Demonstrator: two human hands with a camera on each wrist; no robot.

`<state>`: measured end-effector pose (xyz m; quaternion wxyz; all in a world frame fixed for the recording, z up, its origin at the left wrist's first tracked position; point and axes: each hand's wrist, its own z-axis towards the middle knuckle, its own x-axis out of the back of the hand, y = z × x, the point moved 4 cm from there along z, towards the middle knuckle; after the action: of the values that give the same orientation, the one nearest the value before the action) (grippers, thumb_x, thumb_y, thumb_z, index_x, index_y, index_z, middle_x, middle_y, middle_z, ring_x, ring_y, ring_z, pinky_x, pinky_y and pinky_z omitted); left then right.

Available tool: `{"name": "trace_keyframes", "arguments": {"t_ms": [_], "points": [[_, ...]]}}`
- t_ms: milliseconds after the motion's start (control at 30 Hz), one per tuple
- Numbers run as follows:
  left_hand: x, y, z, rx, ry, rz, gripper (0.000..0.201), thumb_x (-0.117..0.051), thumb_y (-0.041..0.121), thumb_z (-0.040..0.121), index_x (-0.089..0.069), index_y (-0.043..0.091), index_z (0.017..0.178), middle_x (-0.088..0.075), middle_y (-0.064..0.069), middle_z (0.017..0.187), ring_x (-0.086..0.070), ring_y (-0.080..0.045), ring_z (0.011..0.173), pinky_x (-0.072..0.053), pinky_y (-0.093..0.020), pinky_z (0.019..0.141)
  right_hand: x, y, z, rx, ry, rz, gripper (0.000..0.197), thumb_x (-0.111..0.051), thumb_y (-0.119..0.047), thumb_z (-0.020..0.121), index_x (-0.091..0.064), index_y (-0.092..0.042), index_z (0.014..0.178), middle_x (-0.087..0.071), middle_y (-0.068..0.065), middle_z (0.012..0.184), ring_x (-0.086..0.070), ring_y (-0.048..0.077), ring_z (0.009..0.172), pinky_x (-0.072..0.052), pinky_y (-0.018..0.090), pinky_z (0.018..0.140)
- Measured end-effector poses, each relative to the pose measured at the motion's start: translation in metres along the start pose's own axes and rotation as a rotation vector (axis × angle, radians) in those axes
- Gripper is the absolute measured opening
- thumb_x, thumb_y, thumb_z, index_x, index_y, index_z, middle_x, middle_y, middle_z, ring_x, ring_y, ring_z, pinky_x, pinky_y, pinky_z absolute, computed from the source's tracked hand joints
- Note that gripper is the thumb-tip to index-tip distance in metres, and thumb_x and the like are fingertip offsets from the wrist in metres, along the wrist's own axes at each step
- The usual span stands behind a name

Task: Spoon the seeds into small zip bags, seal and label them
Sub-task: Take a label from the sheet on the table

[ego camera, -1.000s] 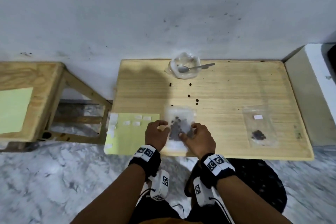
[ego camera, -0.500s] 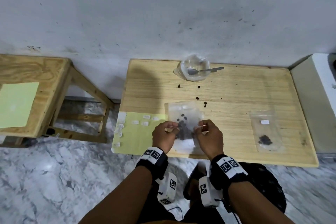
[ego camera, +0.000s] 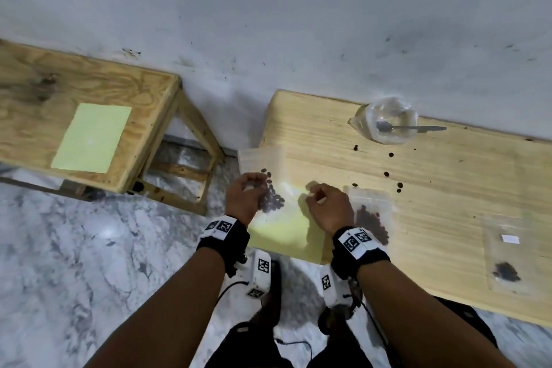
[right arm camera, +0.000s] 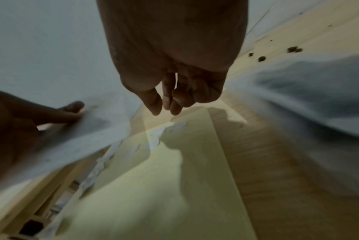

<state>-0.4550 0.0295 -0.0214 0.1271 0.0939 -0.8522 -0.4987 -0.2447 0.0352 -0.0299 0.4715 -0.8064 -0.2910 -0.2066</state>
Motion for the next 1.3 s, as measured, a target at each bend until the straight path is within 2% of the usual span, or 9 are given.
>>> {"name": "trace_keyframes", "arguments": {"t_ms": [167,333,433,533,700,800,967,1167,1300], "points": [[0.03,-0.004,0.024,-0.019,0.033,0.009,0.016,-0.062,-0.01,0.086,-0.068,0.001,0.097,-0.068,-0.026,0.113,-0.056,-0.019,0.079,-0.046,-0.011,0.052,-0.018,-0.019,0.015,-0.057,0.017,-0.214,0.023,-0.068,-0.042,0.083,-0.068,-0.02,0.091,-0.06,-0.009,0.085,-0.06,0.021,0.085,-0.042,0.028,0.07],[0.039,-0.007,0.033,-0.026,0.009,-0.061,0.02,-0.057,-0.017,0.084,-0.066,-0.001,0.093,-0.067,-0.022,0.119,-0.059,-0.022,0.091,-0.048,-0.011,0.054,-0.03,-0.018,0.025,-0.135,0.008,-0.218,0.015,-0.069,-0.036,0.08,-0.066,-0.023,0.088,-0.064,-0.008,0.086,-0.062,0.024,0.086,-0.046,0.028,0.072],[0.039,-0.011,0.037,-0.014,-0.002,-0.085,0.025,-0.056,-0.019,0.082,-0.067,0.003,0.089,-0.069,-0.015,0.116,-0.065,-0.021,0.098,-0.053,-0.015,0.066,-0.033,-0.017,0.029,-0.132,0.018,-0.191,0.012,-0.065,-0.036,0.084,-0.068,-0.025,0.088,-0.07,-0.004,0.093,-0.066,0.025,0.092,-0.052,0.03,0.077],[0.036,-0.012,0.037,0.001,-0.017,-0.139,0.027,-0.054,-0.022,0.082,-0.065,0.002,0.086,-0.069,-0.01,0.104,-0.066,-0.015,0.092,-0.054,-0.014,0.07,-0.032,-0.015,0.031,-0.139,0.015,-0.163,0.014,-0.06,-0.037,0.089,-0.068,-0.026,0.089,-0.071,-0.002,0.097,-0.066,0.026,0.095,-0.053,0.033,0.078],[0.031,-0.018,0.037,-0.005,-0.047,-0.182,0.029,-0.055,-0.022,0.083,-0.065,0.006,0.081,-0.069,-0.008,0.104,-0.066,-0.012,0.098,-0.054,-0.017,0.075,-0.029,-0.017,0.028,-0.129,0.026,-0.153,0.019,-0.07,-0.039,0.082,-0.061,-0.024,0.089,-0.064,-0.009,0.086,-0.06,0.021,0.082,-0.046,0.029,0.07],[0.032,-0.021,0.035,-0.016,-0.042,-0.179,0.03,-0.057,-0.021,0.082,-0.066,0.007,0.08,-0.071,-0.006,0.1,-0.067,-0.015,0.096,-0.054,-0.018,0.074,-0.029,-0.019,0.028,-0.159,0.042,-0.185,0.013,-0.07,-0.037,0.082,-0.064,-0.026,0.084,-0.063,-0.006,0.086,-0.059,0.022,0.081,-0.045,0.028,0.071],[0.038,-0.027,0.032,-0.014,-0.032,-0.163,0.029,-0.058,-0.02,0.081,-0.068,0.008,0.081,-0.072,-0.002,0.098,-0.067,-0.016,0.097,-0.054,-0.022,0.075,-0.031,-0.019,0.031,-0.143,0.008,-0.274,0.018,-0.056,-0.031,0.093,-0.07,-0.022,0.099,-0.07,0.005,0.105,-0.066,0.03,0.097,-0.049,0.03,0.075],[0.04,-0.034,0.031,-0.003,-0.005,-0.151,0.031,-0.059,-0.02,0.079,-0.069,0.009,0.081,-0.072,-0.005,0.1,-0.067,-0.02,0.101,-0.056,-0.026,0.079,-0.032,-0.022,0.028,-0.09,-0.012,-0.284,0.011,-0.051,-0.031,0.093,-0.059,-0.025,0.088,-0.069,0.003,0.101,-0.065,0.03,0.094,-0.047,0.031,0.073],[0.039,-0.027,0.025,-0.012,0.002,-0.15,0.028,-0.057,-0.02,0.082,-0.068,0.006,0.083,-0.072,-0.006,0.106,-0.067,-0.015,0.1,-0.055,-0.019,0.075,-0.03,-0.025,0.025,-0.069,-0.022,-0.224,0.019,-0.046,-0.037,0.098,-0.054,-0.02,0.093,-0.061,0.004,0.094,-0.062,0.031,0.096,-0.04,0.032,0.073]]}}
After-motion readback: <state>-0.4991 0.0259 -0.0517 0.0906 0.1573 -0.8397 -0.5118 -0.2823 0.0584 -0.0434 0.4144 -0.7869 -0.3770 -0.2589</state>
